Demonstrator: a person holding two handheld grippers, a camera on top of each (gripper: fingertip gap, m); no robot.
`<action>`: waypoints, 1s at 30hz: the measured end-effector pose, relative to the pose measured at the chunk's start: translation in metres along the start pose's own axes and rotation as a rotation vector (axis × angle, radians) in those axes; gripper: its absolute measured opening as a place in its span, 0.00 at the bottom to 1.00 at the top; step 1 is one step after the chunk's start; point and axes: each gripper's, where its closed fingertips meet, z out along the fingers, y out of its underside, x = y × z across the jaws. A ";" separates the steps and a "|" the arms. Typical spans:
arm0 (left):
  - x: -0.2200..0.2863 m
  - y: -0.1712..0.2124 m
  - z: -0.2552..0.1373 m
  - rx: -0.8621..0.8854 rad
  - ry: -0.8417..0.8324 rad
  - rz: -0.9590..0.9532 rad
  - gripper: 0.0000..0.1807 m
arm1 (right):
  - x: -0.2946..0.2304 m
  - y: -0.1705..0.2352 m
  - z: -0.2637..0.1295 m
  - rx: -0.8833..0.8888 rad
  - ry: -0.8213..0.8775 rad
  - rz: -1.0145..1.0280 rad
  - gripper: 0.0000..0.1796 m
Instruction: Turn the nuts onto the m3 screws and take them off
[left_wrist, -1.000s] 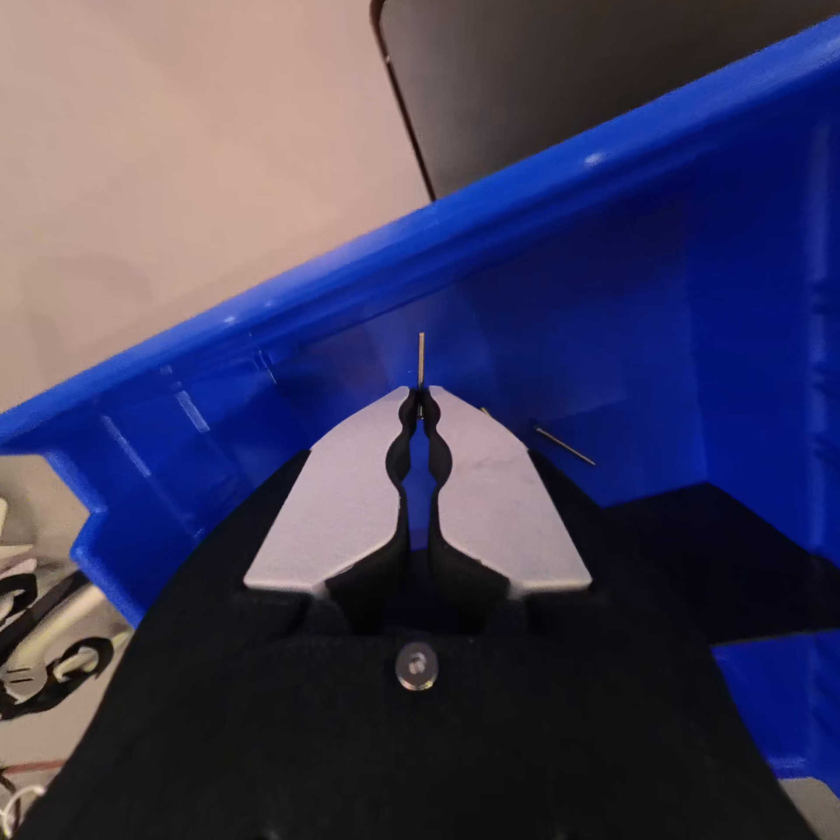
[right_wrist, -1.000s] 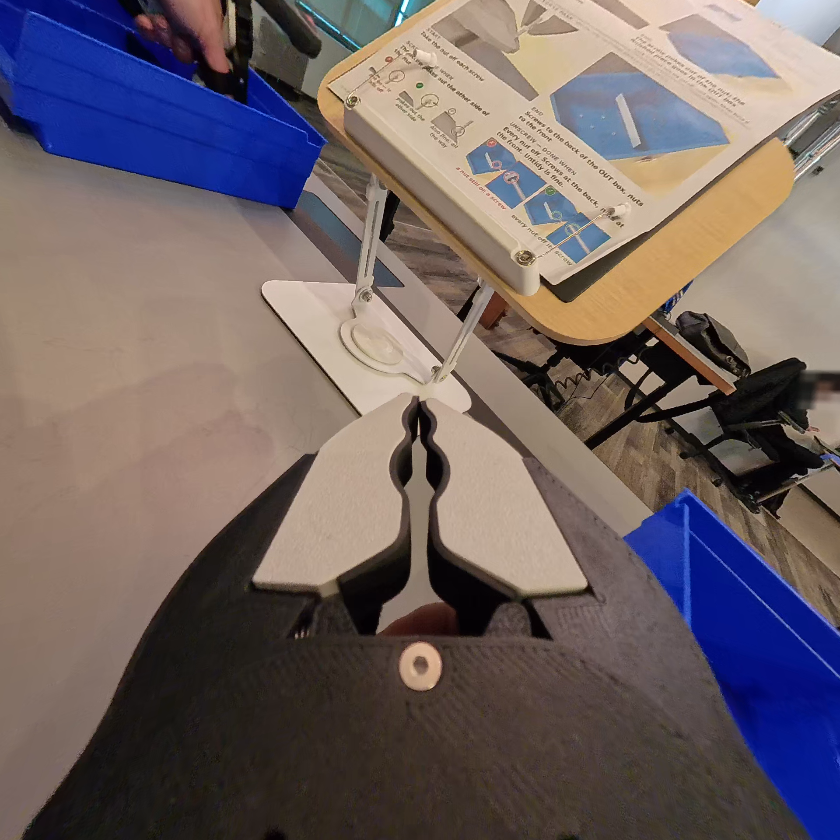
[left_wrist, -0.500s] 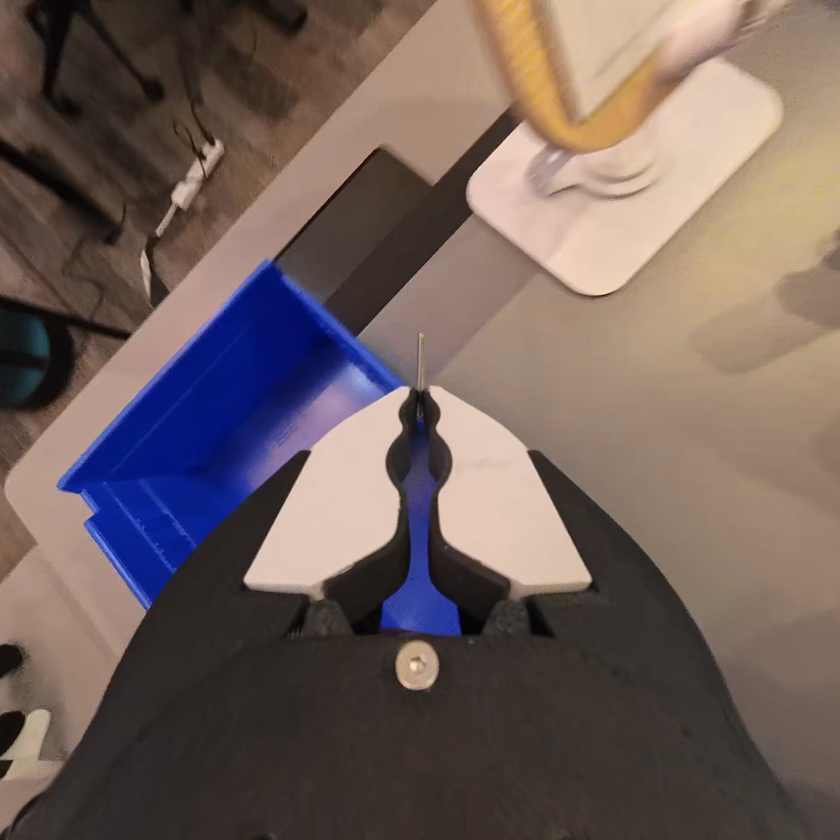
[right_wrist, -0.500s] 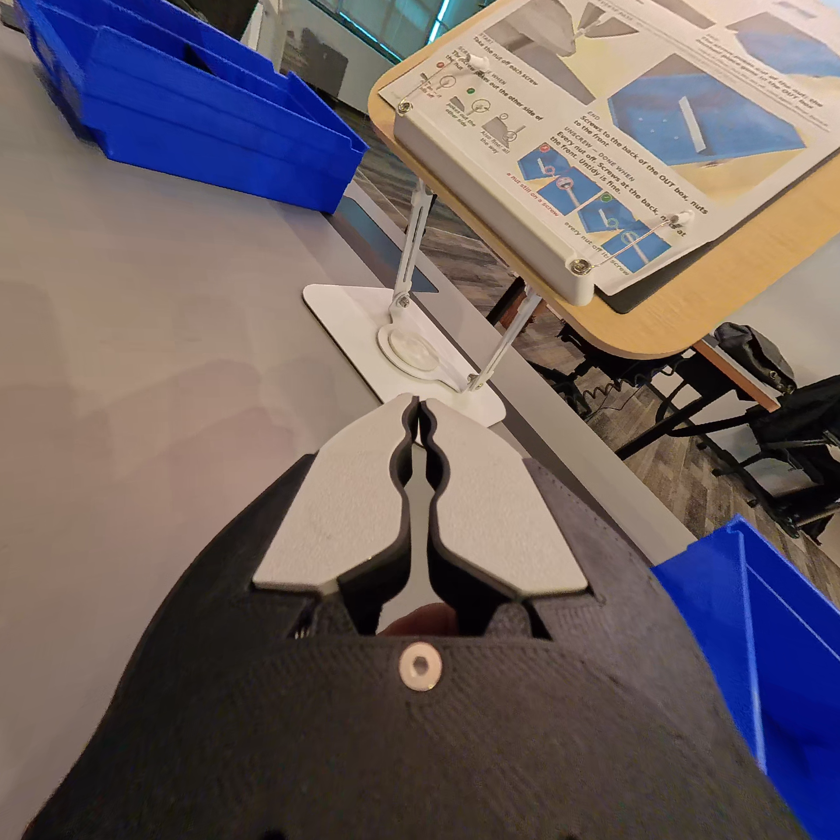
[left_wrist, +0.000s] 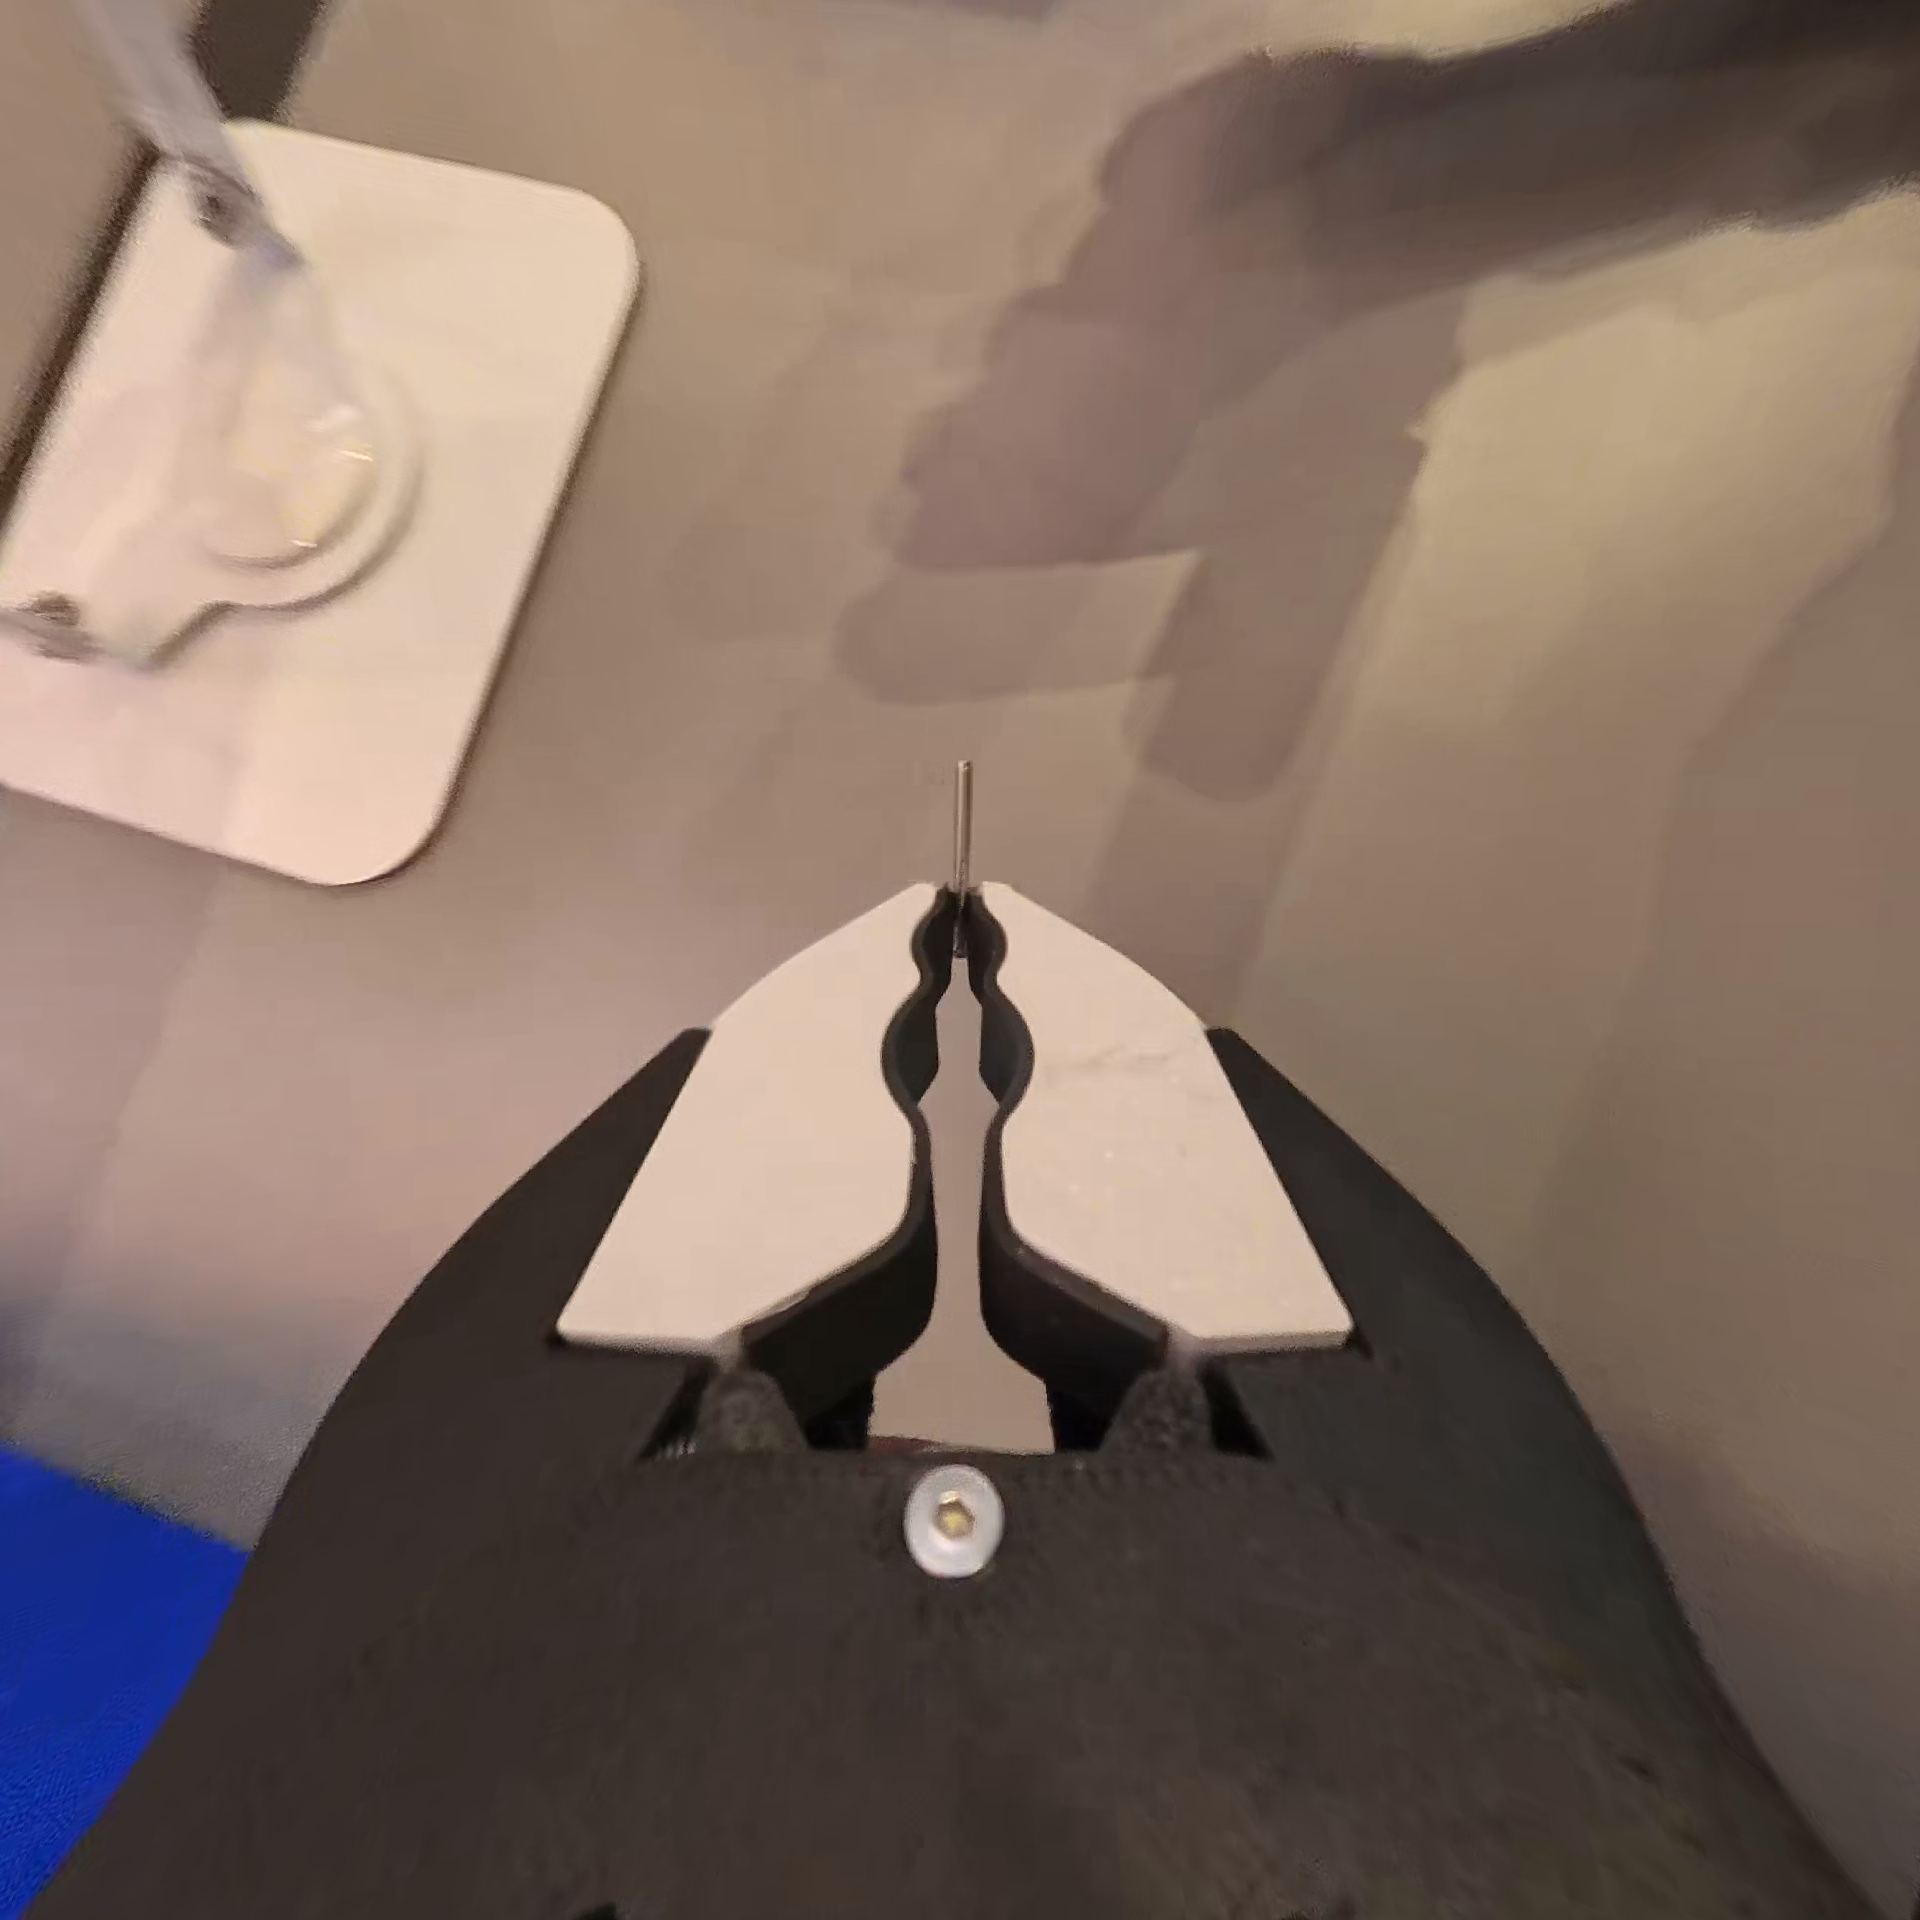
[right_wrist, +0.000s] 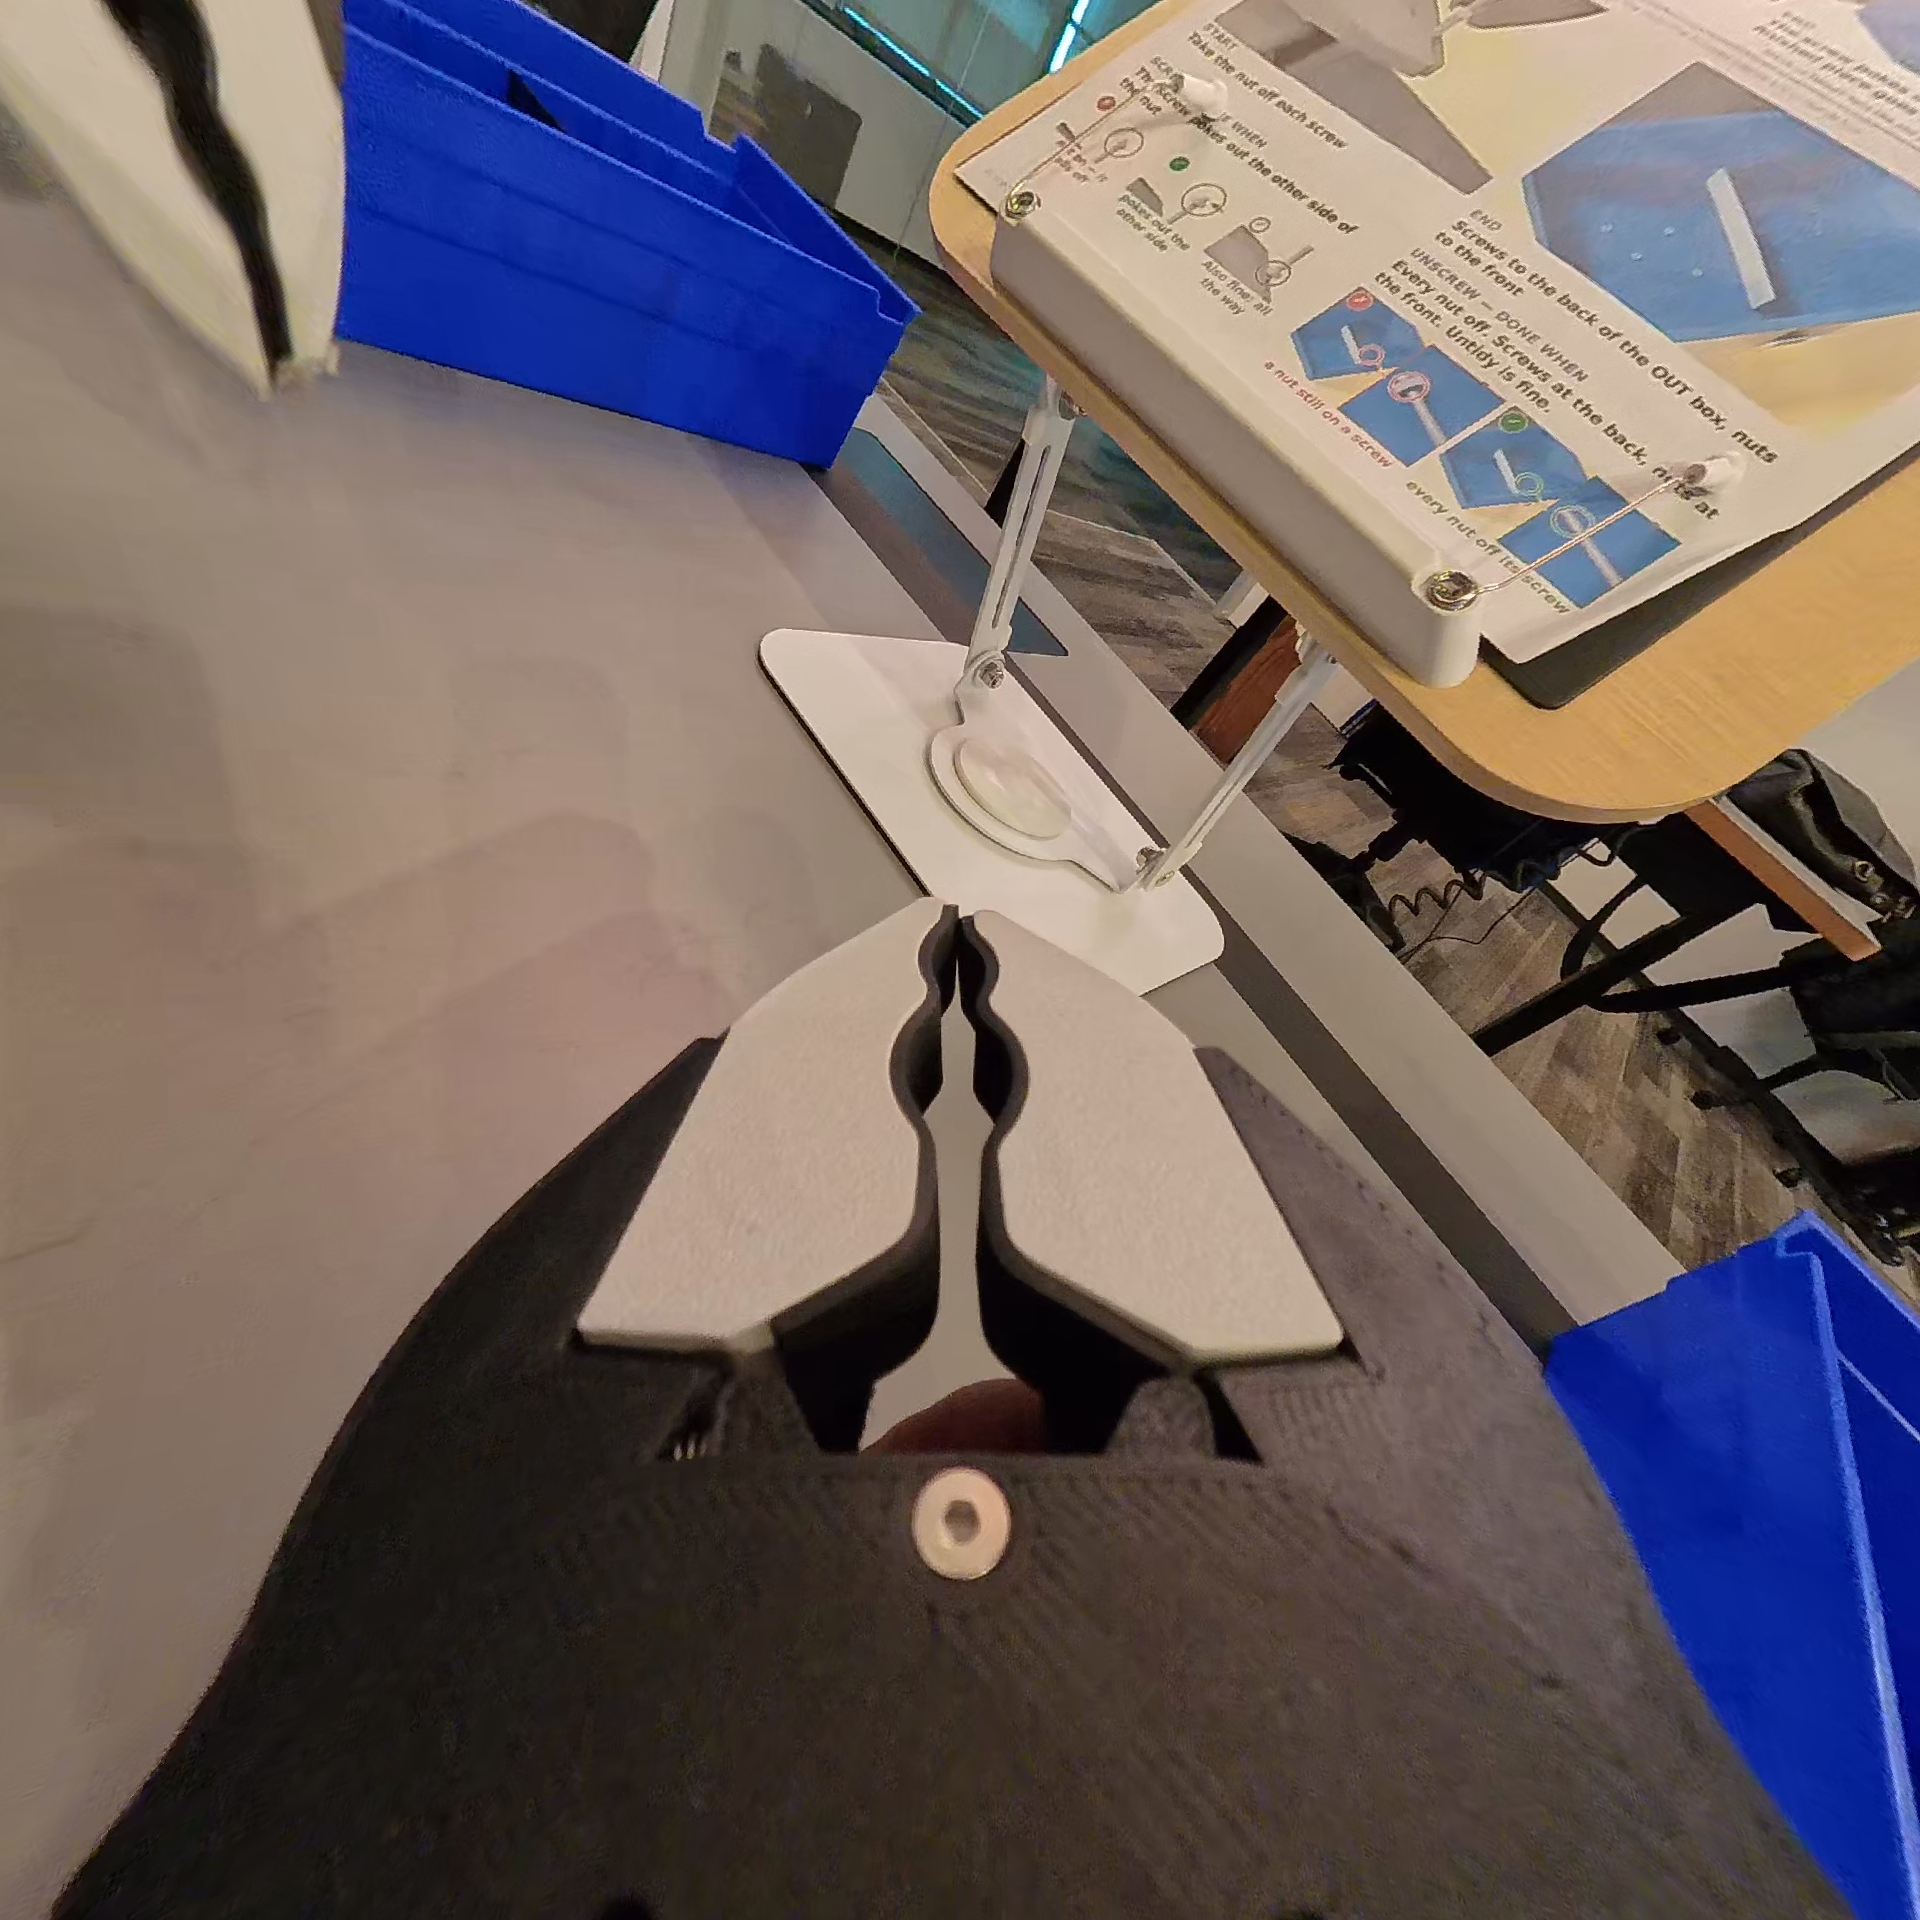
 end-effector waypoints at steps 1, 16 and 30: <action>0.006 0.005 0.012 -0.024 0.014 0.014 0.01 | 0.000 0.000 0.000 0.000 -0.003 0.002 0.00; 0.027 0.038 0.064 -0.118 0.191 -0.006 0.01 | -0.009 0.007 0.005 -0.019 -0.036 0.000 0.00; 0.010 0.023 -0.003 0.023 0.013 0.040 0.15 | -0.010 0.009 0.004 -0.018 -0.039 0.005 0.00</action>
